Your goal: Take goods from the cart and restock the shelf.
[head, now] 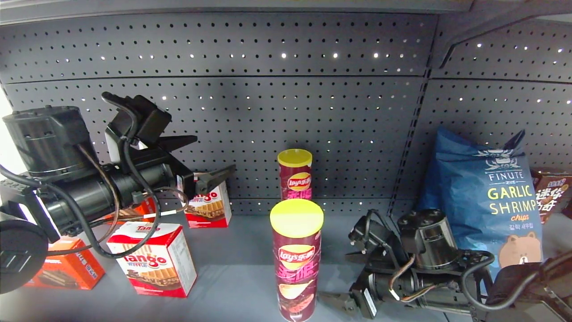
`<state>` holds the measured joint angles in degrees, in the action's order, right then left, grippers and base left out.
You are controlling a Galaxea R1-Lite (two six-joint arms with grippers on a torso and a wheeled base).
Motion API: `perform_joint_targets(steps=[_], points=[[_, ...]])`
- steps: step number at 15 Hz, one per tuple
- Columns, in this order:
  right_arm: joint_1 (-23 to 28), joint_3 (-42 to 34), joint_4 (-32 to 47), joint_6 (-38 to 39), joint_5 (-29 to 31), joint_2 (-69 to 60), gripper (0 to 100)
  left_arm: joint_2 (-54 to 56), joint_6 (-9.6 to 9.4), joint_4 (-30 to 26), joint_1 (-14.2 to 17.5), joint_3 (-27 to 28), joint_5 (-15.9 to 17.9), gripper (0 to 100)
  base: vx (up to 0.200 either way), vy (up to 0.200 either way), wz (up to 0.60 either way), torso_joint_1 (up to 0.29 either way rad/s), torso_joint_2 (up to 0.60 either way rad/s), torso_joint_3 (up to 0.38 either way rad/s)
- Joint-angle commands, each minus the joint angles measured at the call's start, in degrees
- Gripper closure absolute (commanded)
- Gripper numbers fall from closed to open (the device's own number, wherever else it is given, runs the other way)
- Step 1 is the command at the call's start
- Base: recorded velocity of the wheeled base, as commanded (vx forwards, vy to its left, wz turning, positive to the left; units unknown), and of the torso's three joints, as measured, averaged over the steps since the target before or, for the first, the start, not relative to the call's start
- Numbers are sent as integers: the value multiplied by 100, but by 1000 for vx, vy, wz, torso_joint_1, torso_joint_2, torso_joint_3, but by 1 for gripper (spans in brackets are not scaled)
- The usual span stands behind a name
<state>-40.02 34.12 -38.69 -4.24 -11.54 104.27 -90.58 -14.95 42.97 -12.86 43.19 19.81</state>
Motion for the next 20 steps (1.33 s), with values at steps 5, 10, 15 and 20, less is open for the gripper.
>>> perform_joint_targets(steps=[5,10,15,20], points=[[592,-494,90,2,583,-2323,0,893,62,-8,38,-285,-30,0,0,0,0,0,0,0],[2587,-2252,134,38,864,-4898,0,2993,326,-34,943,-1885,32,0,0,0,0,0,0,0],[3246,-2999,1725,64,1436,-7306,0,5472,756,-738,943,-3827,-794,0,0,0,0,0,0,0],[4354,-3017,3896,64,1594,-9750,0,8231,730,-4139,961,-3801,-1313,0,0,0,0,0,0,0]])
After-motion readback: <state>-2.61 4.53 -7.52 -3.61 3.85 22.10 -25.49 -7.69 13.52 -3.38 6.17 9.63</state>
